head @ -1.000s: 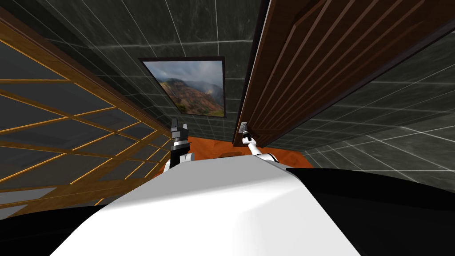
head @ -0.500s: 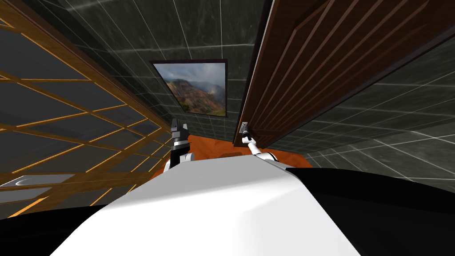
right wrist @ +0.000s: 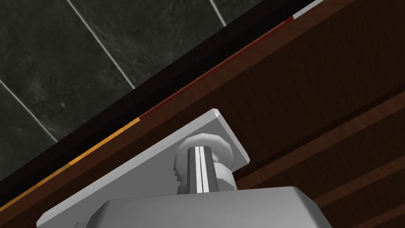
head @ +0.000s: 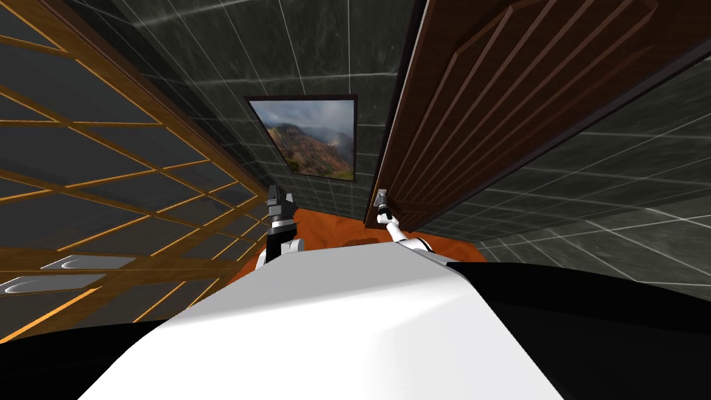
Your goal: Pull the door open
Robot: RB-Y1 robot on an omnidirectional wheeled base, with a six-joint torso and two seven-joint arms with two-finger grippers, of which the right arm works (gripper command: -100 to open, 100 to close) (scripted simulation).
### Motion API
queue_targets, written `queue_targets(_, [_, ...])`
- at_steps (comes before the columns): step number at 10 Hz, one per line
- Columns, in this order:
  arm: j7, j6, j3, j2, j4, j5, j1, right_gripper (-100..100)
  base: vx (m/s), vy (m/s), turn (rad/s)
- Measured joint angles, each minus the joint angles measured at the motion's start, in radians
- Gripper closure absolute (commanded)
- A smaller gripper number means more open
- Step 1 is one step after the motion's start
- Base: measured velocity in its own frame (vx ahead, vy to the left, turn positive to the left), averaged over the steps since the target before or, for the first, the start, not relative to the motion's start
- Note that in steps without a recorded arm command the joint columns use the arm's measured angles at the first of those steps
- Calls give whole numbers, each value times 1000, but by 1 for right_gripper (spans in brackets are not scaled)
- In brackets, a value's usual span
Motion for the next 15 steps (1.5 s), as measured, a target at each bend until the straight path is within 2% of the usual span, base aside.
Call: queue_targets(15, [-387, 23, 1, 74, -56, -248, 16, -100, -66, -30, 27])
